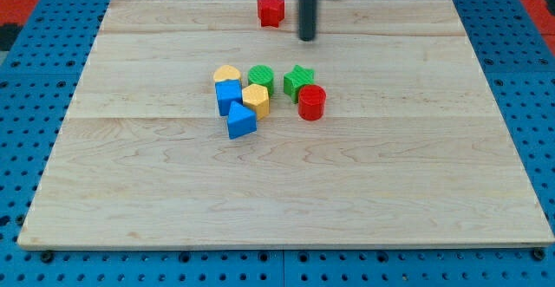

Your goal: Push the red star to the top left of the board

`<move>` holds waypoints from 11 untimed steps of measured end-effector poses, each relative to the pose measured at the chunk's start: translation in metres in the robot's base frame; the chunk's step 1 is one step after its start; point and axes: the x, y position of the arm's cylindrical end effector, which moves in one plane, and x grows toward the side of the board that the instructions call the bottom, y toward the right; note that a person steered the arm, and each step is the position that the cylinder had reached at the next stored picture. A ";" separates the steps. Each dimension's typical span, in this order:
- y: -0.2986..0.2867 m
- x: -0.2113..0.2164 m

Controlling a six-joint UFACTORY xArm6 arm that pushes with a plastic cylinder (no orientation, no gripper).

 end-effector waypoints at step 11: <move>-0.204 -0.037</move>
